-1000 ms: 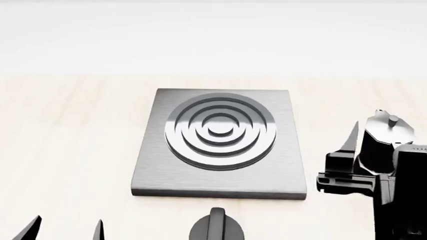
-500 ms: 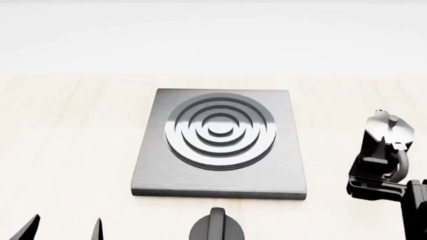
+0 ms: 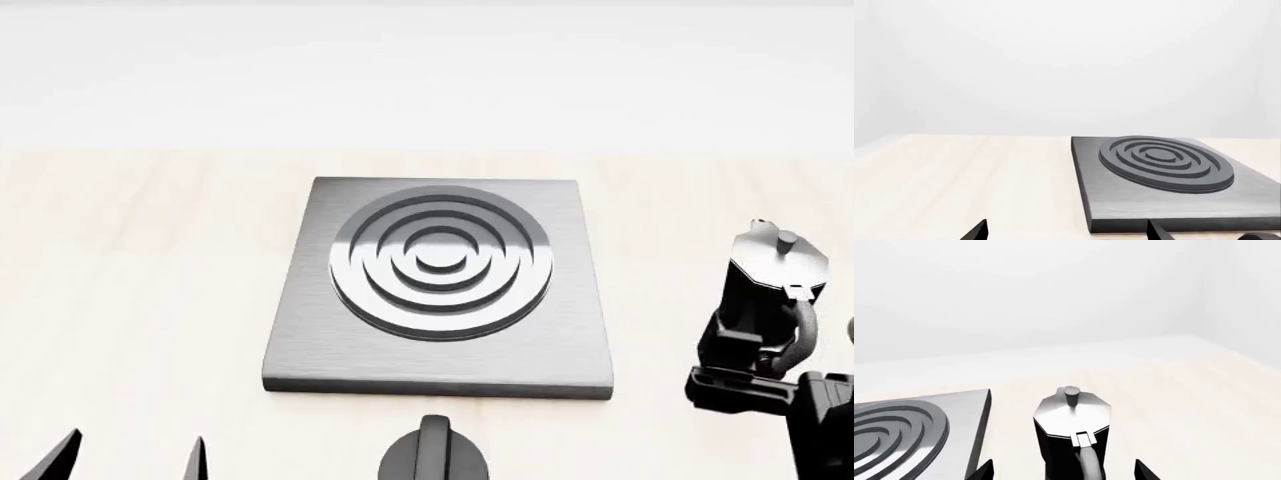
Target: Put the moka pot on the stove.
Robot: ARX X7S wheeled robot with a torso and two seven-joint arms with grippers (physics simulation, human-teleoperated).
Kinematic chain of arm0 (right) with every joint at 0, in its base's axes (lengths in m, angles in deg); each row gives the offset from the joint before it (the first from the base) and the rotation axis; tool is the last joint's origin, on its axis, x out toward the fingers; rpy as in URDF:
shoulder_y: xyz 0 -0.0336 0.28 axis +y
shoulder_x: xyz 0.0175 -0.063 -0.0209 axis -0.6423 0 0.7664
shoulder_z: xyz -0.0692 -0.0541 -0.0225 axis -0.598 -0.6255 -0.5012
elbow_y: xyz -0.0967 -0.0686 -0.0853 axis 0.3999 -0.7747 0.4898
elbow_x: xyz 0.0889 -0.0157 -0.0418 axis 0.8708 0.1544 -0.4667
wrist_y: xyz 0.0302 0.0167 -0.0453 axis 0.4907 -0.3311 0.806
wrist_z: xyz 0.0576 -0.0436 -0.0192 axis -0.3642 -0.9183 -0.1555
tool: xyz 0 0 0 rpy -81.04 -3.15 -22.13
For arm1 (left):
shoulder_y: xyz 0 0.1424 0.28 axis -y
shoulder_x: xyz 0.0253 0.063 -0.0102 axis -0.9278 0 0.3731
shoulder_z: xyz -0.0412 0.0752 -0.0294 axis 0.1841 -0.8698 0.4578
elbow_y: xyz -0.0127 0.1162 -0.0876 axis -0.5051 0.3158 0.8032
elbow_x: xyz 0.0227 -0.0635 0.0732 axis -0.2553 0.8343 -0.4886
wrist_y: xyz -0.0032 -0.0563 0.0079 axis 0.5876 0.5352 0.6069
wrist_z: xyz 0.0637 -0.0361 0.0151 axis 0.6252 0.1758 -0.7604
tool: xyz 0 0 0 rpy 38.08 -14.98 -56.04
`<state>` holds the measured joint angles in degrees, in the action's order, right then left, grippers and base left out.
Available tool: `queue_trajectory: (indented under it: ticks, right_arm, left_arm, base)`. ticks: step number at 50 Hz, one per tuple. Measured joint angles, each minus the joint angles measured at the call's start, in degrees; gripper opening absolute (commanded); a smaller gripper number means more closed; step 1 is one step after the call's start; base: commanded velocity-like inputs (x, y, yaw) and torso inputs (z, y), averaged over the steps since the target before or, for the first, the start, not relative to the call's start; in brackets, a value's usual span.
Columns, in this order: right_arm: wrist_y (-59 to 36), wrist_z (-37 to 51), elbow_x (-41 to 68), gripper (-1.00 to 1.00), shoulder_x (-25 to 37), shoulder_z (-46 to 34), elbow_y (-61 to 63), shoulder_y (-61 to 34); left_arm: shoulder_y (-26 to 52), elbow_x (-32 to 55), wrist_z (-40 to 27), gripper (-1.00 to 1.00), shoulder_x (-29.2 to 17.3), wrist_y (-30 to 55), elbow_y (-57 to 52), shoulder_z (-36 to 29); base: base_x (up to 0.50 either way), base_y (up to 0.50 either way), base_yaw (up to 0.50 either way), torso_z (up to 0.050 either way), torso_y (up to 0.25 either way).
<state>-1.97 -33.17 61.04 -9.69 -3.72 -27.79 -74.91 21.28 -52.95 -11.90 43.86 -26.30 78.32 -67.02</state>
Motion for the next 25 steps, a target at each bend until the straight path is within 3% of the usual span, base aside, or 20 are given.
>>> queue_trajectory:
  ticks: [25]
  right_arm:
    - [3.21, -2.89, -0.72, 1.00, -1.09, -1.04, -7.73, -2.42]
  left_arm:
    - [0.00, 0.01, -0.37, 1.00, -0.27, -0.34, 0.27, -0.55]
  base:
    - [0.00, 0.00, 0.00, 0.000, 0.000]
